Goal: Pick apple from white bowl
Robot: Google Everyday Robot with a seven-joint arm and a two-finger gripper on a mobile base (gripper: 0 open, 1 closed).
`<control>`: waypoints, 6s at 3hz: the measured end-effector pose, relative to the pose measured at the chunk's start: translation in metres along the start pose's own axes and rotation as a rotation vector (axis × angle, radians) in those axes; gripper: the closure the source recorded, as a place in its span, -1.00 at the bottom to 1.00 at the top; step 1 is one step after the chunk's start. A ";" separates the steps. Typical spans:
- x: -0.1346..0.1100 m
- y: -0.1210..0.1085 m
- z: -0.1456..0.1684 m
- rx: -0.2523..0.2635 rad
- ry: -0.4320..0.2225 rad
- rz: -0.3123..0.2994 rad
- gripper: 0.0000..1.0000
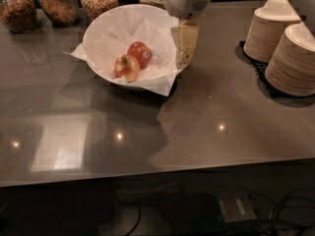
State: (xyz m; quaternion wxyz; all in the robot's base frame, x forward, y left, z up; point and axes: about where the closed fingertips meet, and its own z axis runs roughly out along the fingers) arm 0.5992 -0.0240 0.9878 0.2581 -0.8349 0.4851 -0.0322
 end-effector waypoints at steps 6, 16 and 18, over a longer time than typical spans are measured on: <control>-0.024 -0.040 0.110 -0.119 -0.236 -0.259 -0.36; -0.029 -0.054 0.106 -0.163 -0.234 -0.299 1.00; -0.032 -0.068 0.007 0.030 -0.290 -0.271 1.00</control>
Offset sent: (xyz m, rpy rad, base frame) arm 0.0435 0.0637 -0.0372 0.0005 0.0287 0.3281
